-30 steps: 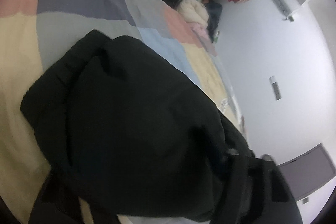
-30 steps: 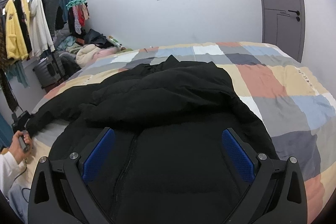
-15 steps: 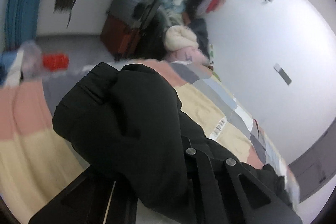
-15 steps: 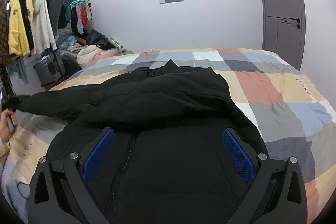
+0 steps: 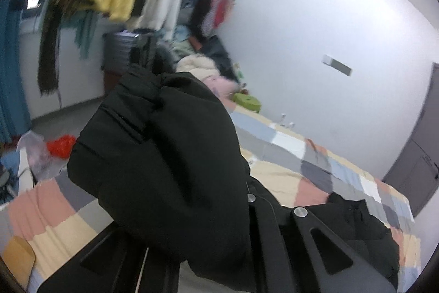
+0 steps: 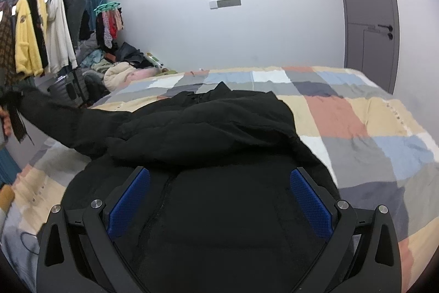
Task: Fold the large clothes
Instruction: 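Lift the sleeve with the left tool and fold it over the jacket body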
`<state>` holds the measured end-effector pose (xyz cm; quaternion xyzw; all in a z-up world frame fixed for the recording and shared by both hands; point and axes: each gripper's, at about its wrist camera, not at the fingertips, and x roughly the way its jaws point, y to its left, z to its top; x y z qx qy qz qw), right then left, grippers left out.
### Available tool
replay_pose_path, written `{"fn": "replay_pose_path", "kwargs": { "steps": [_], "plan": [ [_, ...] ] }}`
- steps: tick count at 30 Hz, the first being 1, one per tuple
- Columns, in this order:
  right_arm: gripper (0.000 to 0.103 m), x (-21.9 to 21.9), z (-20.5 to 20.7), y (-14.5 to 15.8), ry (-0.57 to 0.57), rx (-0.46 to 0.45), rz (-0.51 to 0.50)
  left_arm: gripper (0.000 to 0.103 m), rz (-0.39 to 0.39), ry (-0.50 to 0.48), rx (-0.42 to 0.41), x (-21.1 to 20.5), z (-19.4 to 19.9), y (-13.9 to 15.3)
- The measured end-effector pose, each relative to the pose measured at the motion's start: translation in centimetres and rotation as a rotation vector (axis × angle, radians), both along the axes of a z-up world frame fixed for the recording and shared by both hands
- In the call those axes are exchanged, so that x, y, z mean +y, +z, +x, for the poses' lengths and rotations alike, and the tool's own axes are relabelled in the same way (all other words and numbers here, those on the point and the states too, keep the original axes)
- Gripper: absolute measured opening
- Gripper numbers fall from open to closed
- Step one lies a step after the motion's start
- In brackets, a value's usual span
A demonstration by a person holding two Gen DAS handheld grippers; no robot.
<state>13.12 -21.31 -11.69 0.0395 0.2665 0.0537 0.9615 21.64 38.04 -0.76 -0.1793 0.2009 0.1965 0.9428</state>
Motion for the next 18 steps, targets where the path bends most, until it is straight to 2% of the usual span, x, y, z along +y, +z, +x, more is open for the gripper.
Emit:
{"fn": "replay_pose_path", "kwargs": {
  "steps": [9,18],
  "plan": [
    [0.103,-1.1,-1.9,0.9,0.005,-0.038,0.016,0.006,0.092,-0.133,-0.018,-10.6,1.8,4.7],
    [0.103,-2.1,-2.2,1.2,-0.014,-0.032,0.032,0.006,0.146,-0.288,-0.013,-21.7,5.0,5.2]
  ]
}}
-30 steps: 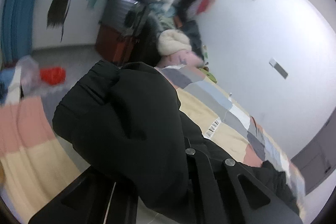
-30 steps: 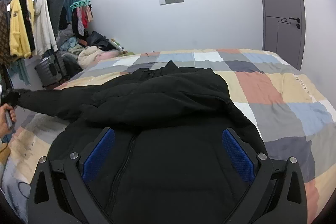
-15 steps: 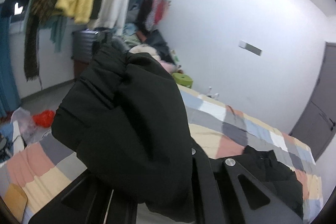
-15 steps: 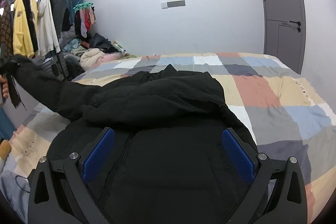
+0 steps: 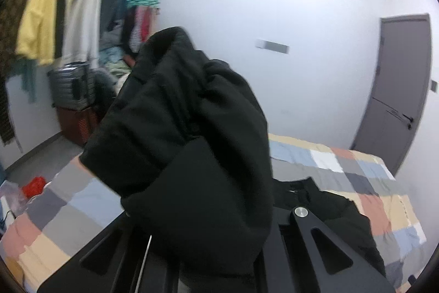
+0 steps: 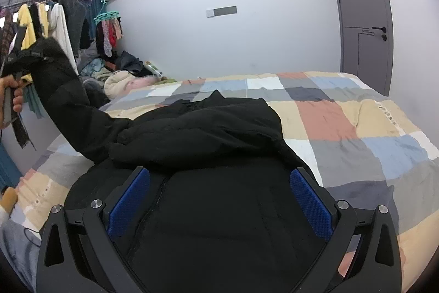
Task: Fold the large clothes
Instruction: 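Lift the sleeve with the left tool and fold it over the jacket body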
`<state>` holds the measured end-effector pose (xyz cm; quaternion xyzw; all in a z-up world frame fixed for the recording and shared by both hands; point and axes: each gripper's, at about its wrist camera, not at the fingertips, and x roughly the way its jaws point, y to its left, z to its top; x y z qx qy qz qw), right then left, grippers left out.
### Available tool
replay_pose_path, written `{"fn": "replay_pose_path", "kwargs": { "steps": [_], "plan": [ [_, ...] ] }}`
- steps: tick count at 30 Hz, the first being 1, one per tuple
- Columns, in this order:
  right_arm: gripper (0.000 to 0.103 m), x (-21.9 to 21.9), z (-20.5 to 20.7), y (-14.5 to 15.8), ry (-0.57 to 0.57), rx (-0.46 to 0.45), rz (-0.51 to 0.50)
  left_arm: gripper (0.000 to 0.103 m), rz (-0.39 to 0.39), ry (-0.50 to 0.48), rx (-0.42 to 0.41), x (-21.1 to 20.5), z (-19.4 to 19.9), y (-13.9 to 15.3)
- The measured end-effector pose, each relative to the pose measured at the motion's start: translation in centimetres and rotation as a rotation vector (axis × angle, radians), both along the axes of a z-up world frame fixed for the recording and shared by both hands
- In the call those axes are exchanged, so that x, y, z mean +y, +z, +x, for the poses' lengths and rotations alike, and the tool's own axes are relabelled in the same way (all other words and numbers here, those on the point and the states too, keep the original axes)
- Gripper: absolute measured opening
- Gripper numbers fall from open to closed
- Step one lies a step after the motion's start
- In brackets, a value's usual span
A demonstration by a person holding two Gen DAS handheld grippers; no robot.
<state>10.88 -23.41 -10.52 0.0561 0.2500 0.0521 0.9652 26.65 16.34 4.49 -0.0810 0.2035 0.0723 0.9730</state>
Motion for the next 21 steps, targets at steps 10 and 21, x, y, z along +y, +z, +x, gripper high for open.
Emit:
{"fn": "replay_pose_path", "kwargs": {
  "steps": [10,21],
  "plan": [
    [0.103,-1.1,-0.2,0.6,-0.008,-0.033,0.033,0.010,0.041,-0.214,0.060,-14.7,5.3,-4.4],
    [0.103,-3.4,0.6,0.7,-0.034,-0.095,0.106,0.010,0.013,-0.413,0.209,-28.9,10.4,-14.0]
  ]
}}
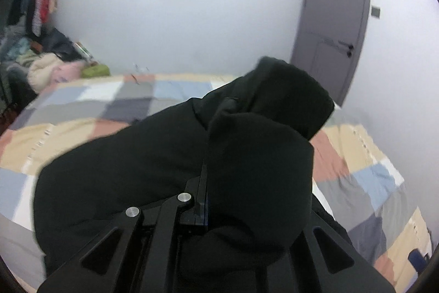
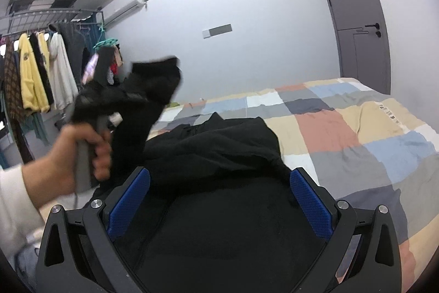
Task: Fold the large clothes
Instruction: 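Lift the sleeve with the left tool and fold it over the jacket body, then open the left tool to release the sleeve and pull back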
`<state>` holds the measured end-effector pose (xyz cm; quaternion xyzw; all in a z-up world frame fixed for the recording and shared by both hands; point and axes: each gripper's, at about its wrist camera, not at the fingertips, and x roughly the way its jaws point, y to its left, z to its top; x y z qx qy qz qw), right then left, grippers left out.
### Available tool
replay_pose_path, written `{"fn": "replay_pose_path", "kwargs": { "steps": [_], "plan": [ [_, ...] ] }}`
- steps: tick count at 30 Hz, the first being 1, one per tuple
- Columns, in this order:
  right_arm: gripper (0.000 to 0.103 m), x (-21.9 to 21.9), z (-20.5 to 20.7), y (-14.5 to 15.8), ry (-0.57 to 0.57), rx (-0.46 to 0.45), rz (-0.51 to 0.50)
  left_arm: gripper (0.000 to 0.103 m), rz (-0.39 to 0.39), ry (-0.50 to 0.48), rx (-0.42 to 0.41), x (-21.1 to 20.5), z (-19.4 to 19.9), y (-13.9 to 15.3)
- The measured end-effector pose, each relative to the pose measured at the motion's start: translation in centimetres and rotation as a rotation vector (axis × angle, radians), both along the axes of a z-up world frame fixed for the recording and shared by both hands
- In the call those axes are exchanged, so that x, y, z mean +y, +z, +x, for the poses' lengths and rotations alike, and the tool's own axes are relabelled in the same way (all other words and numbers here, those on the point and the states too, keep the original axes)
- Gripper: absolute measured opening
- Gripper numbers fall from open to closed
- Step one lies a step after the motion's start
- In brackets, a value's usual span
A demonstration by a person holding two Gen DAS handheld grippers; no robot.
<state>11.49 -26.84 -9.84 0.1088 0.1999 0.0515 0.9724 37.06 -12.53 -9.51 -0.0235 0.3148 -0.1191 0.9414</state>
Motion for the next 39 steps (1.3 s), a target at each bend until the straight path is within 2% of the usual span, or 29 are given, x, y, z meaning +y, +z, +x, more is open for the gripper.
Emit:
{"fn": "replay_pose_path", "kwargs": {
  "steps": [4,6,11,15,20,25,28,30,32,35,37,39],
  "plan": [
    [0.103,-1.0,1.0,-0.7,0.016,0.023,0.048,0.010,0.001,-0.009,0.065,-2.9,1.5,-3.7],
    [0.103,-0.9,1.0,-0.7,0.028,0.008,0.033,0.010,0.000,-0.010,0.083,-3.5,1.9,-5.2],
    [0.103,-0.6,1.8,-1.3,0.051,0.005,0.021,0.010,-0.010,0.001,0.137,-2.5,3.2,-7.8],
    [0.103,-1.0,2.2,-1.8,0.041,0.010,0.025,0.011,-0.013,0.038,0.147,-2.6,3.6,-8.0],
    [0.103,-1.9,2.4,-1.9,0.009,0.006,0.041,0.012,0.003,0.053,0.165,-2.8,2.9,-6.8],
    [0.103,-1.8,1.8,-1.7,-0.003,-0.010,0.019,0.014,0.042,0.044,0.128,-2.9,1.0,-5.2],
    [0.103,-1.6,1.7,-1.6,-0.006,-0.016,0.005,0.027,0.043,0.022,0.121,-2.7,-0.1,-4.1],
    [0.103,-1.4,1.6,-1.6,-0.010,-0.013,-0.012,0.053,0.047,0.001,0.104,-2.7,-1.3,-3.2],
    [0.103,-1.4,1.6,-1.7,-0.010,-0.006,-0.020,0.065,0.044,-0.021,0.079,-2.5,-2.5,-2.4],
    [0.103,-1.1,1.7,-1.8,-0.007,0.002,-0.033,0.076,0.044,-0.040,0.048,-1.9,-4.3,-1.1],
    [0.103,-0.9,1.7,-1.8,-0.004,0.007,-0.041,0.078,0.028,-0.031,0.035,-0.8,-5.6,-0.2],
    [0.103,-0.7,1.6,-1.8,0.001,0.006,-0.050,0.084,0.024,-0.006,0.015,0.5,-7.0,0.7]
  ]
}}
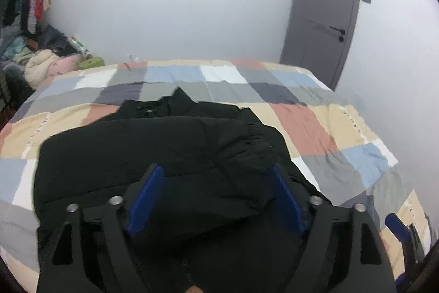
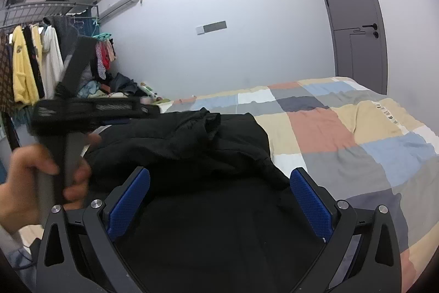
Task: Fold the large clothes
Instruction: 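Open the left tool to release the sleeve and pull back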
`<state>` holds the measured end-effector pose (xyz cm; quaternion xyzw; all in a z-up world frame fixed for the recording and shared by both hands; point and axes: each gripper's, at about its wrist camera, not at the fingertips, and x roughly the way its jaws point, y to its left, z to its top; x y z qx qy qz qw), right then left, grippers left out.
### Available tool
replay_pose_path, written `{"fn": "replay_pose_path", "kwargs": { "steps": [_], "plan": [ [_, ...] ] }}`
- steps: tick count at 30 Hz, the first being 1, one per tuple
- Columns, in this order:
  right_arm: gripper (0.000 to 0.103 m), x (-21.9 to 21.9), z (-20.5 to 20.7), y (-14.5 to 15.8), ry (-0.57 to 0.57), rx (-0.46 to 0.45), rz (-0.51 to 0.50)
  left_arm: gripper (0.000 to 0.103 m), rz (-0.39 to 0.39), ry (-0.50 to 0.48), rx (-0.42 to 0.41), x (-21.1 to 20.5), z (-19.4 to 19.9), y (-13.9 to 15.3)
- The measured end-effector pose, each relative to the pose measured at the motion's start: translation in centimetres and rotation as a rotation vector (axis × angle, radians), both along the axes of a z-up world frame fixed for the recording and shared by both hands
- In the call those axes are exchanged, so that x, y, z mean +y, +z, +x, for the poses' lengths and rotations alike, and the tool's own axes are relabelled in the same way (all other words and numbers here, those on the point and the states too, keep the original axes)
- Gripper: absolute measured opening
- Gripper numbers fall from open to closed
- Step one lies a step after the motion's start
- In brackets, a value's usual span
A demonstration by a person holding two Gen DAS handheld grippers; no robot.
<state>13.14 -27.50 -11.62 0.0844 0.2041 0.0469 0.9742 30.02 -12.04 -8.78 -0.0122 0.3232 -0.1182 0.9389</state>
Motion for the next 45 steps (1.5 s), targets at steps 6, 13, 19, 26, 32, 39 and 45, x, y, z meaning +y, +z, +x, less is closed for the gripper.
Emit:
{"fn": "replay_pose_path", "kwargs": {
  "steps": [6,13,19,26,32,39,45],
  "plan": [
    [0.103,1.0,-0.4,0.2,0.018,0.000,-0.031,0.103,-0.020,0.059,-0.024,4.2,-3.6,1.7],
    [0.103,2.9,-1.3,0.9,0.050,-0.006,-0.067,0.103,-0.087,0.120,-0.081,9.3,-8.4,2.1],
    [0.103,4.6,-2.2,1.1,0.095,-0.001,-0.077,0.103,-0.130,0.164,-0.129,12.7,-12.0,0.4],
    [0.103,6.3,-1.9,2.1,0.153,-0.024,-0.066,0.103,-0.143,0.163,-0.113,15.2,-11.3,1.1],
    [0.101,8.4,3.2,4.1,0.187,-0.029,-0.105,0.103,-0.061,0.165,-0.110,14.9,-7.4,2.8],
    [0.097,10.2,12.6,3.5,0.198,0.009,-0.138,0.103,-0.037,0.200,-0.014,16.1,0.9,0.7],
    [0.093,10.4,19.9,-1.5,0.163,0.112,-0.171,0.102,-0.020,0.273,0.039,18.0,6.7,-3.7]
  ]
}}
